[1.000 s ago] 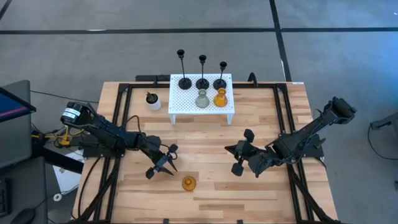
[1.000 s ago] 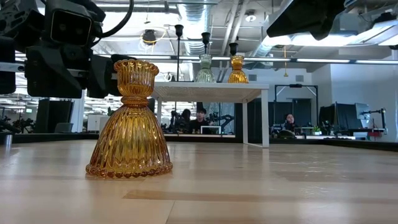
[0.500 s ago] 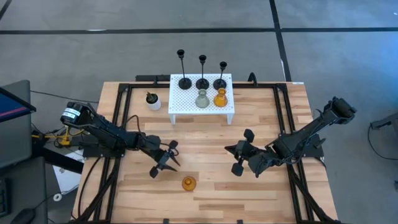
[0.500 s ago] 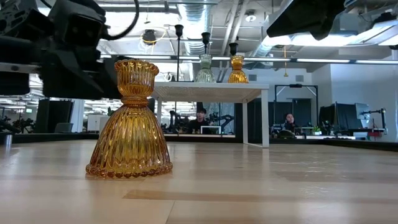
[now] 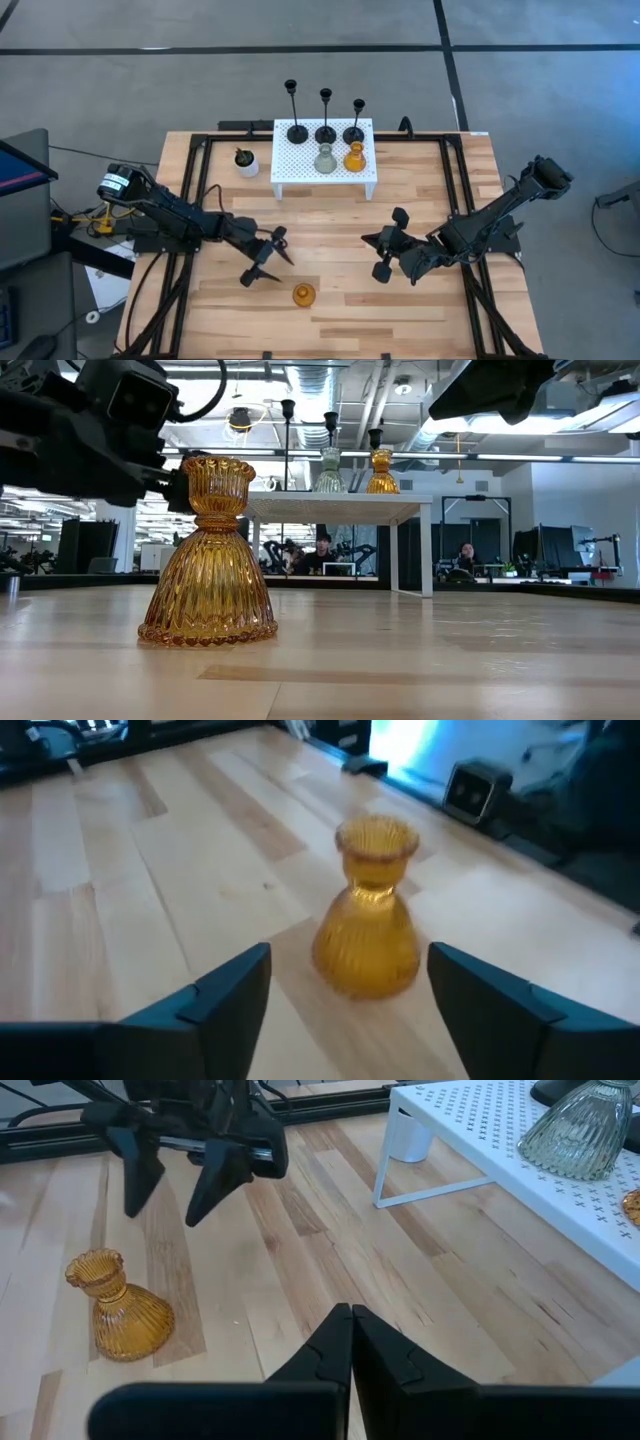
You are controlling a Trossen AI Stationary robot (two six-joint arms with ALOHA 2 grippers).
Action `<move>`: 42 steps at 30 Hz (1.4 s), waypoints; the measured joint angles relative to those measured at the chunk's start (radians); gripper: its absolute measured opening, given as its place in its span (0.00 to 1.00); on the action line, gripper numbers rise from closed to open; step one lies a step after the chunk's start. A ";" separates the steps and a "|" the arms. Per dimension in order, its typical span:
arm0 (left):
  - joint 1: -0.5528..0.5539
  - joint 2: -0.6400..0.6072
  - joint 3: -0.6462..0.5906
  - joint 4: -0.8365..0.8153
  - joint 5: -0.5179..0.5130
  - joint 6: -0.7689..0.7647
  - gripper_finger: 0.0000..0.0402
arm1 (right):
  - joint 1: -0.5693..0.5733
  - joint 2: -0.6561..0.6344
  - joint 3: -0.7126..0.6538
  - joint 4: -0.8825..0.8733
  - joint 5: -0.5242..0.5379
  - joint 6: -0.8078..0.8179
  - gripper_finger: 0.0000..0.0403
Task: Pick & Place candle stick holders
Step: Put the yellow glass candle holder on the shelf aligned with the other green and yellow glass candle holders
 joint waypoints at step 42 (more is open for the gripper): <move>-0.106 0.523 0.274 0.344 0.101 -0.224 0.62 | 0.002 0.000 0.000 -0.025 -0.004 0.000 0.00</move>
